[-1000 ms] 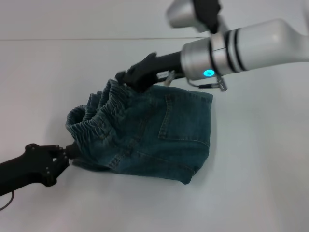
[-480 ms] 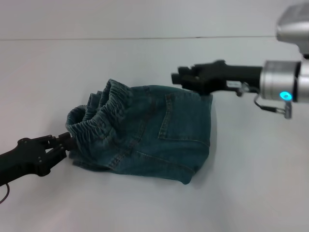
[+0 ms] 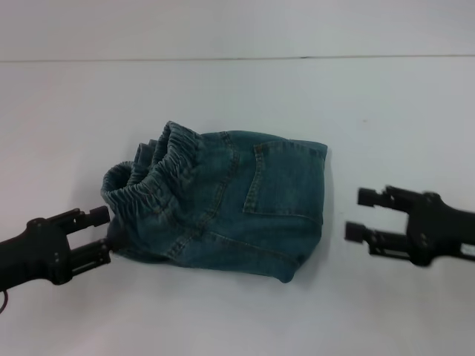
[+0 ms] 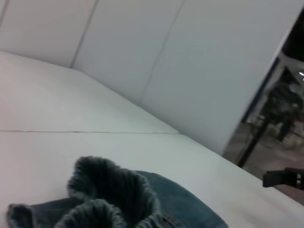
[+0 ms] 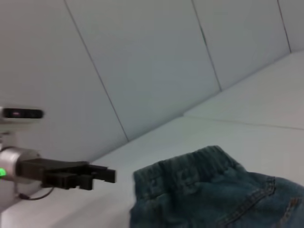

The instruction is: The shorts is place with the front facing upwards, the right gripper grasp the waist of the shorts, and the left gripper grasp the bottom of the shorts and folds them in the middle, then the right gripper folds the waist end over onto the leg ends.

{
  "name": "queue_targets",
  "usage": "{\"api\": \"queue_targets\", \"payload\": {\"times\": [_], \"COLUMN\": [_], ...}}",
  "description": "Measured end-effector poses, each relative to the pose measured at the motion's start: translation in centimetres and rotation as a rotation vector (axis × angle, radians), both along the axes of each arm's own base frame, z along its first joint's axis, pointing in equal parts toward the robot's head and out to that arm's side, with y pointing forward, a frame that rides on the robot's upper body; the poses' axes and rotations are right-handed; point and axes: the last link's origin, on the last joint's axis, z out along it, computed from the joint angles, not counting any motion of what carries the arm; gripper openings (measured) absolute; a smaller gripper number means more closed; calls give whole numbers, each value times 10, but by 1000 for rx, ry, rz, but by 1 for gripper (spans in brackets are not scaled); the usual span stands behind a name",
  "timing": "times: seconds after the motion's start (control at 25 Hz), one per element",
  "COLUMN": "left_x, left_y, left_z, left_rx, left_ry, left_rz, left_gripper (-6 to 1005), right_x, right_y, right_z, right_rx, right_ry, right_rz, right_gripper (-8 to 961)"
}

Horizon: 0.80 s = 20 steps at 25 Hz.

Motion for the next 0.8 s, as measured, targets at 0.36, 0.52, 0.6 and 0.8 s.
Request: {"api": "queue_targets", "payload": {"times": [0.36, 0.52, 0.6, 0.8], "left_x": [2, -2, -3, -7], "left_y": [0, 0, 0, -3], "left_z": [5, 10, 11, 14], "left_rx": [-35, -18, -14, -1], "left_ry": [51, 80, 86, 96], "left_rz": [-41, -35, -31, -18], "left_gripper": [749, 908, 947, 948], "right_x": [18, 15, 14, 11], "right_y": [-40, -38, -36, -30], "right_z": [11, 8, 6, 3], "right_rx": [18, 9, 9, 6], "right_ry": [26, 29, 30, 24], "right_rz": [54, 59, 61, 68], "right_gripper": [856, 924, 924, 925]}}
